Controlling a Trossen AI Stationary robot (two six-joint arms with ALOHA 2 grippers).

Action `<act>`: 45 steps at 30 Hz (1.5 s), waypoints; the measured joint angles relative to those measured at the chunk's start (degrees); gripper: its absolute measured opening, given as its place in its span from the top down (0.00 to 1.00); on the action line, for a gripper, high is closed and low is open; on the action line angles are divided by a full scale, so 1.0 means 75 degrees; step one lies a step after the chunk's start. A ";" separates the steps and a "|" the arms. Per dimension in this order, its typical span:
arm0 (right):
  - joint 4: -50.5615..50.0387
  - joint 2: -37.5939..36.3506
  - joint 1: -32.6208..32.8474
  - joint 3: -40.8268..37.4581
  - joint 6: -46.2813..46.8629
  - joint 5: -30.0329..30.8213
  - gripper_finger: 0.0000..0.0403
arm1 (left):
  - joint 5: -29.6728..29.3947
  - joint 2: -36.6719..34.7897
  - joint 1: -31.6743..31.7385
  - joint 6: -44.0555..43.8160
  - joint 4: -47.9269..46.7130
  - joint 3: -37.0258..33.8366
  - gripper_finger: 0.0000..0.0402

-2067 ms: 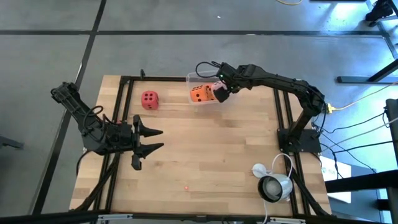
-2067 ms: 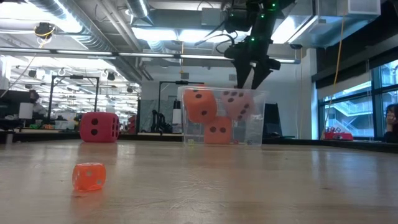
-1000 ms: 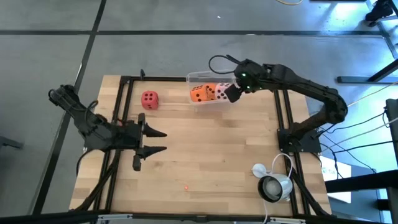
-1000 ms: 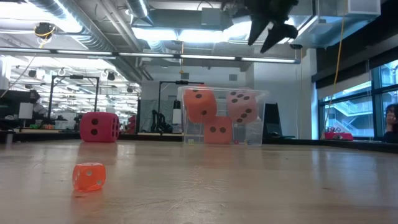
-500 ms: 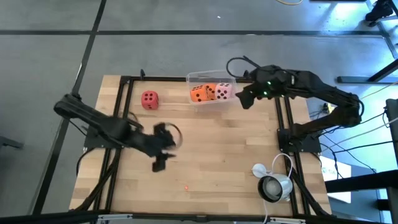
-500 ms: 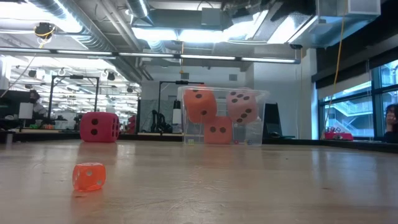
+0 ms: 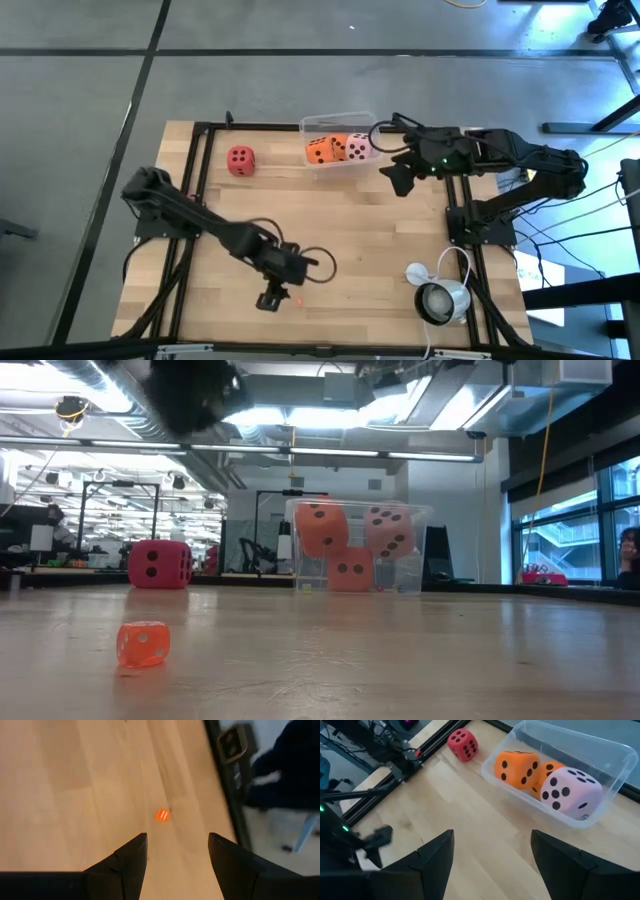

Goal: Pick & Place Dice
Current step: Put the small orange dice into the transparent bin

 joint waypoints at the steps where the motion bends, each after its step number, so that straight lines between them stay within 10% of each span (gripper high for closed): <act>1: 0.0002 -0.0003 0.0095 0.0000 0.0084 0.0105 0.35 | -0.0005 0.0170 -0.0056 0.0129 0.0012 0.0000 0.50; 19: 0.0003 0.0000 0.1409 0.0000 0.0998 0.0799 0.35 | -0.1888 0.1915 -0.1038 0.1245 0.1582 0.0002 0.50; 35: 0.0013 0.0144 0.1894 0.0000 0.1335 0.0947 0.35 | -0.1923 0.2464 -0.1013 0.1154 0.1622 0.0002 0.51; 45: 0.0017 0.0463 0.1906 0.0000 0.1332 0.0940 0.35 | -0.1824 0.2561 -0.1009 0.0974 0.1880 0.0006 0.68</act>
